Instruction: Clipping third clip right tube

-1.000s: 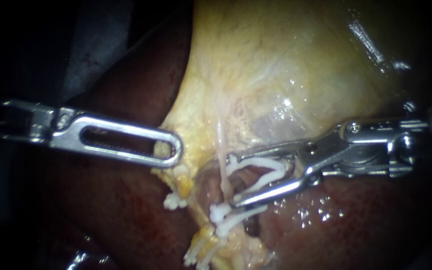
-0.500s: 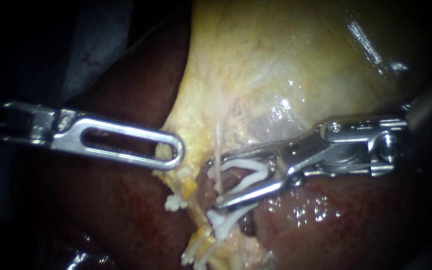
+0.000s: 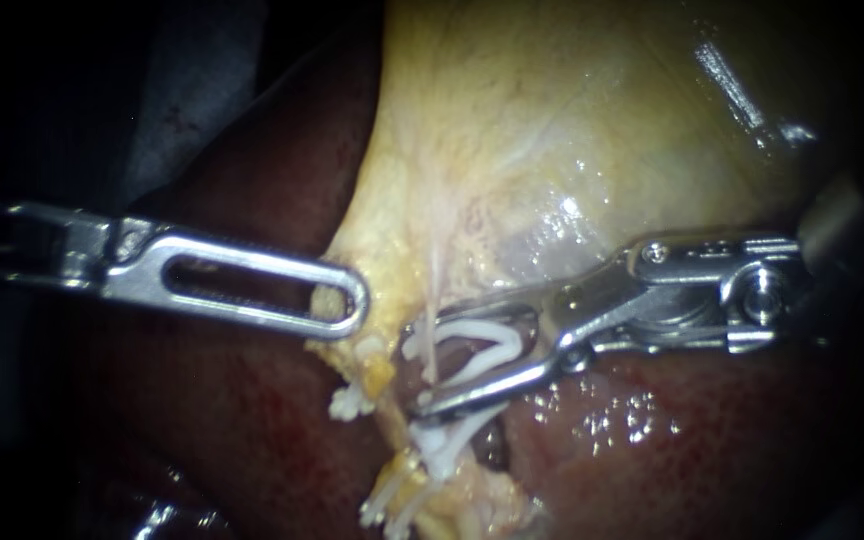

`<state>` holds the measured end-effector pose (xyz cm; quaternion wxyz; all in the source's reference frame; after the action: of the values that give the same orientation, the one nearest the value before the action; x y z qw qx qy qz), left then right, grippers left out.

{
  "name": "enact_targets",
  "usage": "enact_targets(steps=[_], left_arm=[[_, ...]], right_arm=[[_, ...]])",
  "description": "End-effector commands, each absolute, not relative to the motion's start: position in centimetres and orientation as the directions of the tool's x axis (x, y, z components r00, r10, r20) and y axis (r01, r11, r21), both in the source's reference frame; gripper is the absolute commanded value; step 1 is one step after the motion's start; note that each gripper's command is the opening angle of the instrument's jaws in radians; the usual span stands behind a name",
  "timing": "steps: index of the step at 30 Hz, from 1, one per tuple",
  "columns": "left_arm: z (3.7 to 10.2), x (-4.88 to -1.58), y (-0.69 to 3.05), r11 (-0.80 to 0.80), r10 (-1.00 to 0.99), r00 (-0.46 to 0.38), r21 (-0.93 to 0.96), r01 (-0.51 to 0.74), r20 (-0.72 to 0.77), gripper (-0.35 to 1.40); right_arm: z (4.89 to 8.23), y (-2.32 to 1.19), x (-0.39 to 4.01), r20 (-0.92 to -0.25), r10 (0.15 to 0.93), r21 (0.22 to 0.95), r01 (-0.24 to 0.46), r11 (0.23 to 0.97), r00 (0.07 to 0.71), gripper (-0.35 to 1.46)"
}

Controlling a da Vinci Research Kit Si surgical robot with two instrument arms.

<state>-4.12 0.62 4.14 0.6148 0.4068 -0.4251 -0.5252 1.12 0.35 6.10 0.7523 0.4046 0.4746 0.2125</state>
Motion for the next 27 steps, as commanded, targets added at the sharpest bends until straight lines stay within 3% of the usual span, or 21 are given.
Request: enact_targets(steps=[1,27], left_arm=[[4.14,-4.12,0.62,0.117,-0.992,0.087,0.947,0.300,0.095,-0.35],[4.17,-4.12,0.62,0.113,-0.992,0.088,0.948,0.299,0.090,-0.35]], right_arm=[[6.12,0.36,1.12,-0.543,0.703,0.810,0.064,0.583,0.459,0.50],[6.18,0.51,1.09,-0.523,0.721,0.823,0.051,0.565,0.454,0.43]])
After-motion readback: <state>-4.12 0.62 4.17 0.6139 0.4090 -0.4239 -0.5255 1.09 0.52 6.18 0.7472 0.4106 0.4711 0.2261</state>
